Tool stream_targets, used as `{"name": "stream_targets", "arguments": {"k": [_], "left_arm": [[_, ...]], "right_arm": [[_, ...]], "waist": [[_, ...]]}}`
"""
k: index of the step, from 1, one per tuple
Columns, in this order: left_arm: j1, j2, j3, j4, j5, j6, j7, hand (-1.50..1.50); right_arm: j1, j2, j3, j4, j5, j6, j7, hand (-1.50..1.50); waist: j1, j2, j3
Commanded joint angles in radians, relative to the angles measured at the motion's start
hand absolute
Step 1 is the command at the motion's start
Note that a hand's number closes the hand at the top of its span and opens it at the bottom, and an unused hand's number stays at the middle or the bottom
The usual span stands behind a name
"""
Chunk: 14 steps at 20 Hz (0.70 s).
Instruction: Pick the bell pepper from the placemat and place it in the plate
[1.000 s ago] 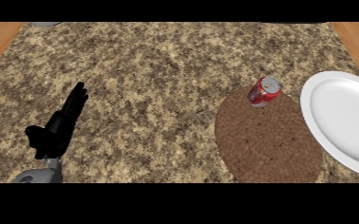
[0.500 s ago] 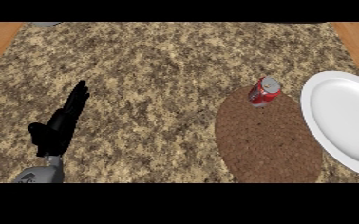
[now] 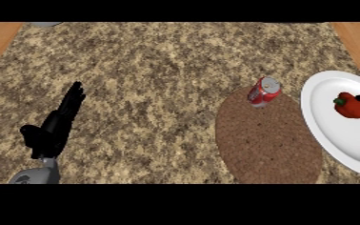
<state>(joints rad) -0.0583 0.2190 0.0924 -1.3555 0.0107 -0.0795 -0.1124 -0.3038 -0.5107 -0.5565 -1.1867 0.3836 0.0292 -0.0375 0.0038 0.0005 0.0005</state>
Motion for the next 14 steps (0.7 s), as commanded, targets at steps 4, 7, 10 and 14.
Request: {"name": "stream_targets", "arguments": {"k": [4,7,10,14], "left_arm": [[-0.015,0.026,0.017,-0.011,0.01,-0.017,0.042,0.0],[-0.025,-0.024,0.001,0.061,-0.026,0.023,-0.044,0.0],[0.016,-0.009,0.003,0.014,-0.01,-0.004,-0.038,0.0],[-0.022,-0.024,0.007,0.047,-0.021,0.018,-0.013,0.0]], "right_arm": [[0.017,-0.023,-0.213,0.098,-0.247,0.05,-0.126,-1.5],[0.044,-0.06,-0.29,0.114,-0.366,0.159,-0.103,-1.5],[0.081,-0.169,-0.378,0.298,-0.437,0.271,-0.231,-1.5],[0.152,-0.265,-0.394,0.469,-0.44,0.38,-0.383,-1.5]], "waist": [[-0.011,-0.001,0.001],[-0.021,-0.001,0.0],[-0.008,0.001,0.001],[-0.006,0.002,0.001]]}}
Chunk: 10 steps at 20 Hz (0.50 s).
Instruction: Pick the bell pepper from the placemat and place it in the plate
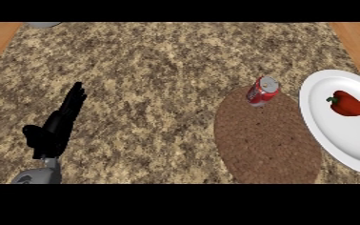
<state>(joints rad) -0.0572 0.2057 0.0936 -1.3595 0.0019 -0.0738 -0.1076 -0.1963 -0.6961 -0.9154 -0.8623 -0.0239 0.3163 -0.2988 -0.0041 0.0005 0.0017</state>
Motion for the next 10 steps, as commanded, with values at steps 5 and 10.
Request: {"name": "stream_targets", "arguments": {"k": [5,10], "left_arm": [[-0.037,-0.015,0.007,0.038,0.0,0.004,-0.003,0.0],[0.03,-0.03,-0.018,-0.038,-0.011,0.007,0.008,0.0]], "right_arm": [[0.11,-0.197,-0.034,0.354,0.002,0.226,-0.356,-1.5],[0.14,-0.237,0.008,0.481,0.061,0.229,-0.51,-1.5]], "waist": [[0.005,0.004,0.002],[0.016,0.003,0.005]]}}
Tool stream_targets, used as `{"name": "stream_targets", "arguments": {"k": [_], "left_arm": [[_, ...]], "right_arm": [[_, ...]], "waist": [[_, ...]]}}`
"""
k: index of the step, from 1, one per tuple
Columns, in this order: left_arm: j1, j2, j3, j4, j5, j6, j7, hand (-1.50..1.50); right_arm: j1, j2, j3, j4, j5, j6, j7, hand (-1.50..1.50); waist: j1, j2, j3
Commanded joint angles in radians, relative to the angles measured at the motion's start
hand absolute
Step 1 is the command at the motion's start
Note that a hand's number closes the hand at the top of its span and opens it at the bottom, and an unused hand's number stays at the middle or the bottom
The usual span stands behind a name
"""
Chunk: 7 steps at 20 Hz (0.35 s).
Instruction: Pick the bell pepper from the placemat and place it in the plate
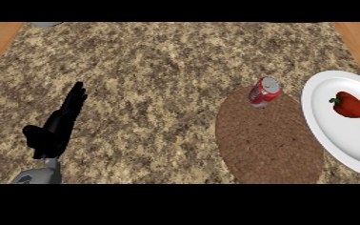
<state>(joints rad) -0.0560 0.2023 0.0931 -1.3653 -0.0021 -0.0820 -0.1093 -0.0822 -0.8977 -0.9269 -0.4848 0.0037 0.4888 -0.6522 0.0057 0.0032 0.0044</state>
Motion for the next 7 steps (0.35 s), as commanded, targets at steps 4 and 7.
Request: {"name": "stream_targets", "arguments": {"k": [4,7], "left_arm": [[-0.03,0.009,0.013,-0.019,0.019,-0.011,0.054,0.0],[0.004,-0.021,-0.015,0.036,-0.015,-0.005,-0.033,0.0]], "right_arm": [[-0.002,-0.04,0.052,0.148,0.052,0.028,-0.188,-1.5],[0.037,-0.046,0.047,0.158,0.046,0.016,-0.257,-1.5]], "waist": [[0.006,0.001,0.003],[-0.003,0.0,0.001]]}}
